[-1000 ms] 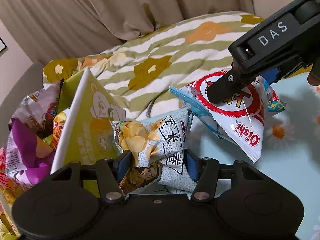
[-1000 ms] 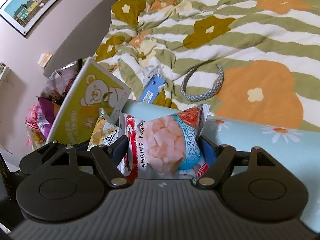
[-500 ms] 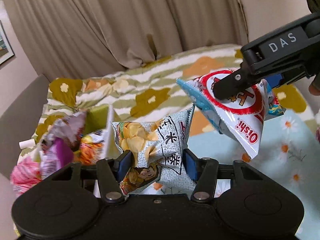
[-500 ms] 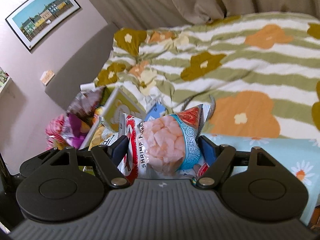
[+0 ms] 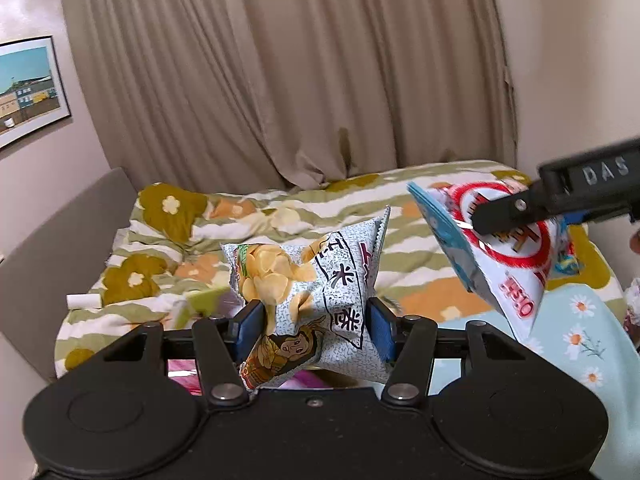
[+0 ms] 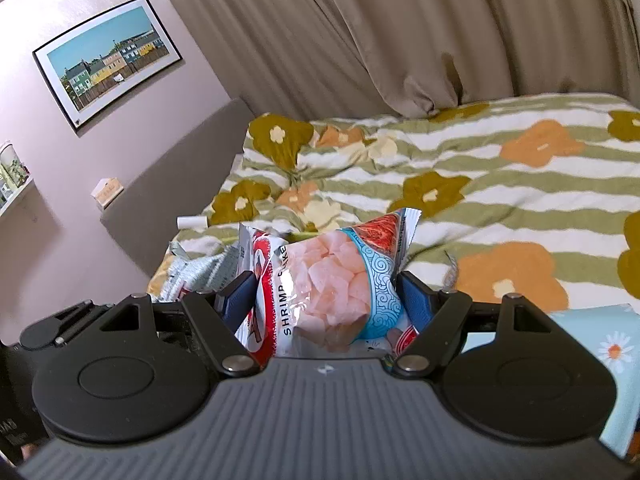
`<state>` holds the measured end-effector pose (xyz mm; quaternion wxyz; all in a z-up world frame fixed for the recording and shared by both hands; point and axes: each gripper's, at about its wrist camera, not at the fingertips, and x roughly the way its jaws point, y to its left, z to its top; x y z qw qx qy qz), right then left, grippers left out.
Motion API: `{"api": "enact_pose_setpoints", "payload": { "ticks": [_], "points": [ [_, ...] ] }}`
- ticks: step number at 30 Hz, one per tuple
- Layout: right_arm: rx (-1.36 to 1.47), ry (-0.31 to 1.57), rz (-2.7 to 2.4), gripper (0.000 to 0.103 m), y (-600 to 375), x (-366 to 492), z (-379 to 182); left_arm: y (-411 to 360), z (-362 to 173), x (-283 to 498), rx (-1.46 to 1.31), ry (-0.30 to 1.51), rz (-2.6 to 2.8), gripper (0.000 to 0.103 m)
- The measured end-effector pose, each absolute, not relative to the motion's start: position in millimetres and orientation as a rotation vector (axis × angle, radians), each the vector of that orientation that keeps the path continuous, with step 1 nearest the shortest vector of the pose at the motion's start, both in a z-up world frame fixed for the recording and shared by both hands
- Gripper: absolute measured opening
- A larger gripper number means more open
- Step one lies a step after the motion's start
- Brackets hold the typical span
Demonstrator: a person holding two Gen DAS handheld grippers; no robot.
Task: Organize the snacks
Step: 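Carry both bags into the box and open both tools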
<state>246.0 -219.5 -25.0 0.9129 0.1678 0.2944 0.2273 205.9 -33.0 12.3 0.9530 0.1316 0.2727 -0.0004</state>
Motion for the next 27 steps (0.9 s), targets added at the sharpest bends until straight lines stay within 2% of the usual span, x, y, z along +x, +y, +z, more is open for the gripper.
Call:
{"api": "enact_pose_setpoints", "payload": {
  "ticks": [10, 20, 22, 23, 24, 25, 27],
  "points": [
    [0.357, 0.589, 0.406, 0.092, -119, 237, -14, 66, 30, 234, 0.200, 0.581, -0.035, 0.061],
    [0.367, 0.600, 0.282, 0.092, -57, 230, -25, 103, 18, 272, 0.218, 0.636, -0.166, 0.062],
    [0.359, 0.611, 0.256, 0.092, -50, 230, -28, 106, 12, 279, 0.206, 0.656, -0.186, 0.070],
    [0.353, 0.618, 0.244, 0.092, -47, 229, -30, 108, 10, 281, 0.201, 0.666, -0.190, 0.078],
    [0.352, 0.627, 0.234, 0.092, -45, 229, -33, 109, 8, 282, 0.200, 0.674, -0.187, 0.096],
    [0.353, 0.635, 0.228, 0.092, -44, 229, -35, 111, 8, 281, 0.197, 0.667, -0.182, 0.102],
    [0.356, 0.650, 0.218, 0.092, -44, 228, -39, 114, 7, 275, 0.183, 0.659, -0.188, 0.102]
  ]
}}
